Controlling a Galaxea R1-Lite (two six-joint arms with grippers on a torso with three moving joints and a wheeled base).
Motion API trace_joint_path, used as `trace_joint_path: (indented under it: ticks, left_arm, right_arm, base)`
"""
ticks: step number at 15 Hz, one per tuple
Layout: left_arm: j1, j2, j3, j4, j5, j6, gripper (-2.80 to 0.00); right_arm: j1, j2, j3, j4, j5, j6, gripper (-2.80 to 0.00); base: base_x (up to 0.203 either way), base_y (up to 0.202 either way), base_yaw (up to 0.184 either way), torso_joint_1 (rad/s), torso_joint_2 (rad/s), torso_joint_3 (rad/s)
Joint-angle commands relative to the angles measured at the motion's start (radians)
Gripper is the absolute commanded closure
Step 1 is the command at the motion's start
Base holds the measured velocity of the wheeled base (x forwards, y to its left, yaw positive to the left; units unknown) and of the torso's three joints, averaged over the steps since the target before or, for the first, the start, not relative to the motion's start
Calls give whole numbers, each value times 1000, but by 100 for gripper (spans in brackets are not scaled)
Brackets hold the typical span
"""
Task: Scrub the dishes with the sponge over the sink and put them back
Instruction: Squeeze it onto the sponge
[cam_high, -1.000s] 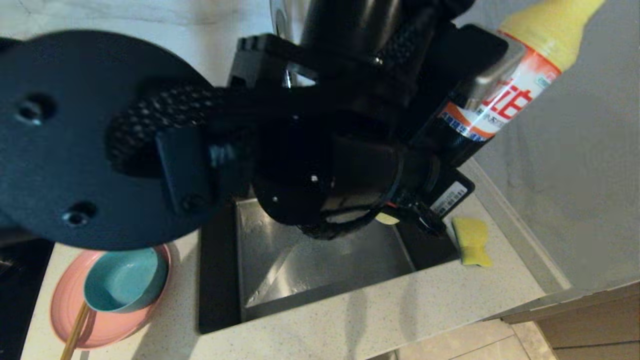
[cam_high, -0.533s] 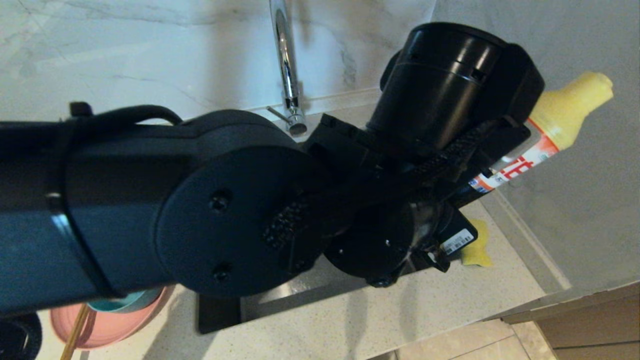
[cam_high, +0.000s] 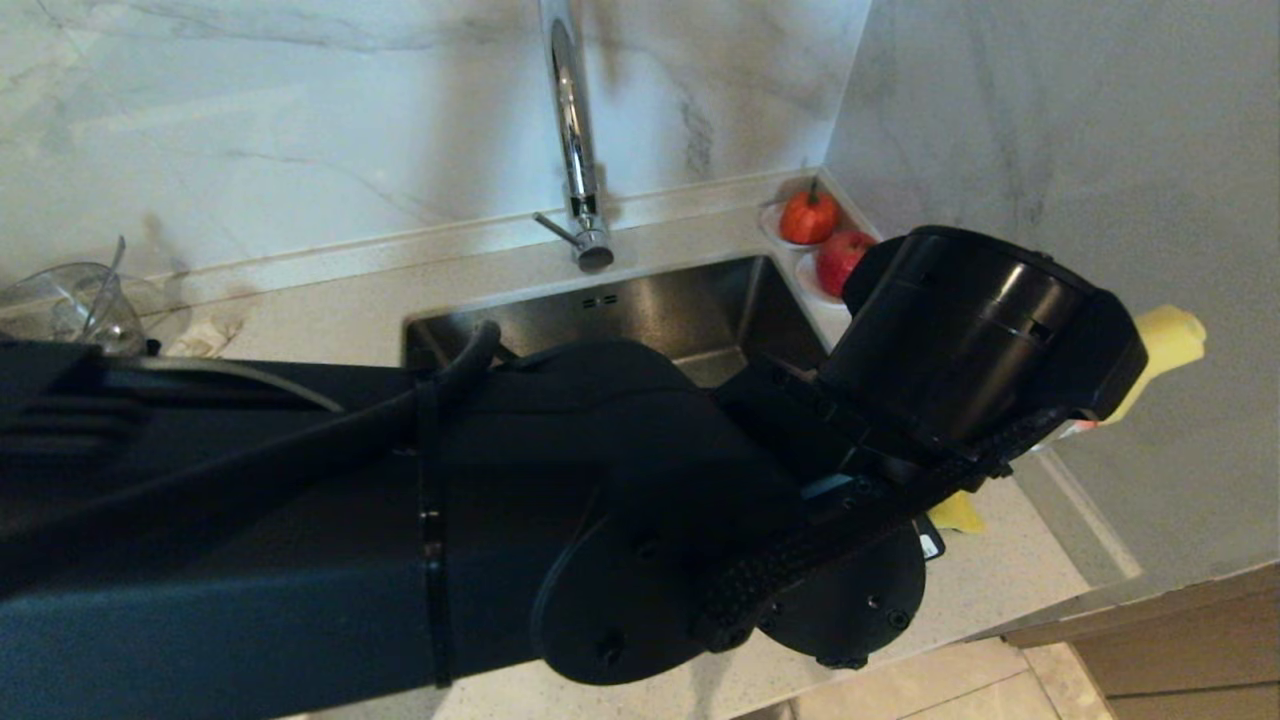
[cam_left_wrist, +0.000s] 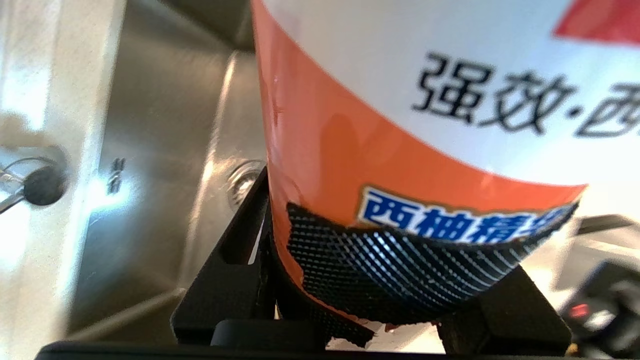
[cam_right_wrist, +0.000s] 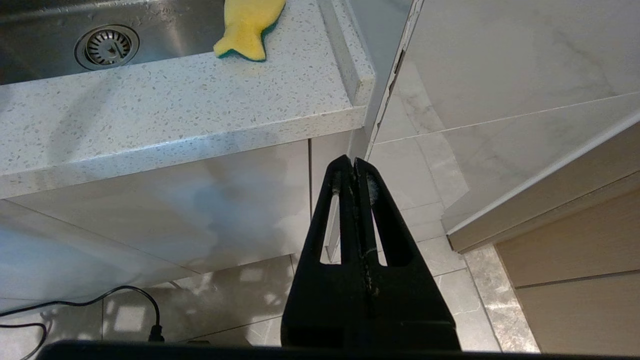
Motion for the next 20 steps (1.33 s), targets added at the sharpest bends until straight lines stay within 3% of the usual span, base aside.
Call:
trace_joint_path:
  ticks: [1,6,11,20]
  left_arm:
    - [-6,11,13,2,11,27,0]
    - [-6,44,55,0,73,95,0]
    - [-5,110,60,2,117,103,0]
    - [-5,252,7,1,254,159,0]
  right_arm:
    - [0,-1,0,0,0,0,0]
    - [0,-1,1,0,0,0,0]
    - [1,-1,2,0,0,0,0]
    - [0,-1,0,0,0,0,0]
  base:
    - [0,0,0,0,0,0]
    - [0,0,0,0,0,0]
    - [0,0,0,0,0,0]
    - [0,0,0,0,0,0]
